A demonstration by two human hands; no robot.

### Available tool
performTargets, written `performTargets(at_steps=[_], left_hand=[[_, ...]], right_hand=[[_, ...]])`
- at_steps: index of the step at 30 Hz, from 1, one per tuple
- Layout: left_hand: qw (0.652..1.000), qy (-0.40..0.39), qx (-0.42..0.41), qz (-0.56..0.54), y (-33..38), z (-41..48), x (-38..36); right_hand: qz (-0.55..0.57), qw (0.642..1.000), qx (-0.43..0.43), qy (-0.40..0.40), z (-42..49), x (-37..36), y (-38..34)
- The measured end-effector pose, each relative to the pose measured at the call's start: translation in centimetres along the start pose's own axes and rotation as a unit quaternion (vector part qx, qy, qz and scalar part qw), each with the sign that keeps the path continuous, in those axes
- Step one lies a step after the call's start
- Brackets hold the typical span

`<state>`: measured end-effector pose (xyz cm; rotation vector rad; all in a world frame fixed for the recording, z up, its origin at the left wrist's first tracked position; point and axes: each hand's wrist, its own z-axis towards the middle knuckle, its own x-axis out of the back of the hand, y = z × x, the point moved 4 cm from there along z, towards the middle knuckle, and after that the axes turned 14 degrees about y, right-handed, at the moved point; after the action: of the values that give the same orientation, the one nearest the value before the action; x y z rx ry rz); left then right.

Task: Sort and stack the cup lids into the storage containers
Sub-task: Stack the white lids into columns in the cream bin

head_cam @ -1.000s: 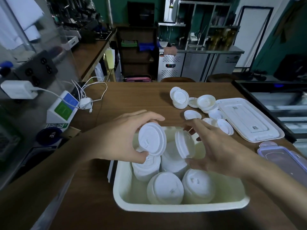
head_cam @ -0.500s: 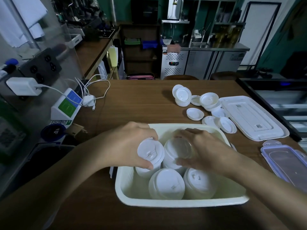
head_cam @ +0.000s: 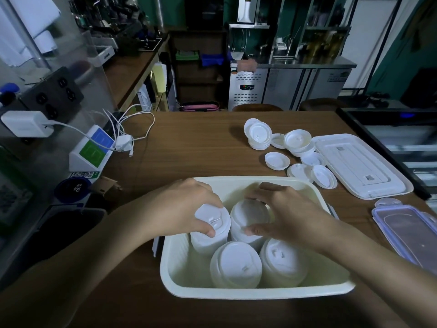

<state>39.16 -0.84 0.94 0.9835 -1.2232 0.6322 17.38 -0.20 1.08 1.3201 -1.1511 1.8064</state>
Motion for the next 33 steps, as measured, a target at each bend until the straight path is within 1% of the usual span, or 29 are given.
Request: performTargets(at_steps=[5,7,11,19,23,25,28,31,33], left_hand=[[1.0,-0.021,0.008,0.004,0.1,0.6,-0.9],[0.999,-0.025,0.018,-0.013,0.2,0.6,-1.1],[0.999,-0.041,0.014,-0.009,0.9,0.7,-1.4],[0.999,-0.009,-0.037,-0.003,4.0,2.6,-2.4],[0.997,-0.006,-0.08,0.002,6.5,3.9,-3.1],[0.996,-0.009,-0.088,-0.008,7.4,4.7,-3.3],[0.995,-0.035,-0.089,-0.014,8.6,6.0,-3.4],[0.994,-0.049,-0.096,0.003,10.0,7.1,-2.5],[0.994,-0.043,-0.095,0.021,11.0,7.7,-1.3]], right_hand=[[-0.037,0.999,-0.005,-0.035,0.4,-0.5,0.2],[-0.031,0.999,-0.013,-0.034,0.2,-0.8,0.7],[-0.01,1.0,-0.02,-0.02,-0.4,-1.3,1.4],[0.022,0.999,-0.042,-0.014,-2.1,0.5,4.2],[-0.014,0.998,-0.061,-0.027,-3.6,1.4,5.9],[-0.039,0.996,-0.074,-0.038,-4.4,1.9,6.6],[-0.077,0.993,-0.078,-0.04,-5.5,3.1,7.7],[-0.068,0.995,-0.072,-0.025,-6.6,4.5,8.9],[-0.035,0.997,-0.062,-0.013,-7.2,5.9,9.9]])
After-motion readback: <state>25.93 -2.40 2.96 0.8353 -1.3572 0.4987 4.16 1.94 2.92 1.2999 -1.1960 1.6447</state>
